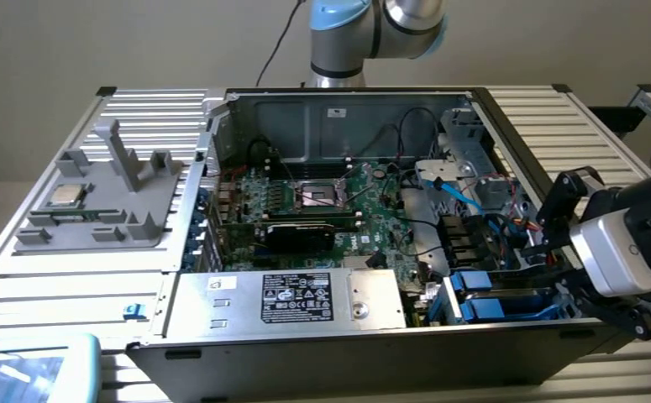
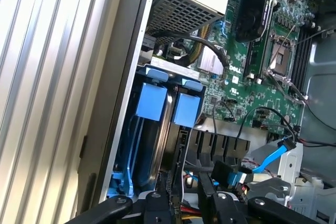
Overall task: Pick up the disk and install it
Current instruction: 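Insert the first disk wire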
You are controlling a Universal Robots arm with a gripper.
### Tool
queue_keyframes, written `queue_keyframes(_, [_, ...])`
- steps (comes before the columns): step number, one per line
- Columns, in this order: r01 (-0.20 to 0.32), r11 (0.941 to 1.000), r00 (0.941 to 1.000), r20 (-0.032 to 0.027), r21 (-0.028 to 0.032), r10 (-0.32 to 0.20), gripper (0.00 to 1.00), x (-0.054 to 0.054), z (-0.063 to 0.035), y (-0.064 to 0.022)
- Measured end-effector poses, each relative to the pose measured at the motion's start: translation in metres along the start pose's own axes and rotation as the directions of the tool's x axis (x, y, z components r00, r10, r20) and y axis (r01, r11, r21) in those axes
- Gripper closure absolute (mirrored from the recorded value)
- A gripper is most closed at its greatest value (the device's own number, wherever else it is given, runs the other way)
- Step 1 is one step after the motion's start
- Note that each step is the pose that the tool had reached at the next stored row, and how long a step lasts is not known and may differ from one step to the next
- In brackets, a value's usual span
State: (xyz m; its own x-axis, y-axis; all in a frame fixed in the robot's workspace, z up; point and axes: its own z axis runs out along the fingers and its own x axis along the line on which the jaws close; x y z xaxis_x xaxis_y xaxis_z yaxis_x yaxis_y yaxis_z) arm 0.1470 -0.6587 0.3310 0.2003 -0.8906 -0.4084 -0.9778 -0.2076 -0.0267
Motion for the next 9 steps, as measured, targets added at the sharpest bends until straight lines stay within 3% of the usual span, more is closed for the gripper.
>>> queue_keyframes(5, [-0.005,0.9999,1.0,0.0085,-0.0097,0.005,0.66,0.0,0.0,0.0])
queue_keyframes(7, [-0.005,0.9999,0.9999,0.0151,-0.0108,0.005,0.66,0.0001,0.0,0.0])
queue_keyframes(9, [-0.005,0.9999,0.9997,0.0255,-0.0111,0.006,0.66,0.0011,-0.0005,0.0001])
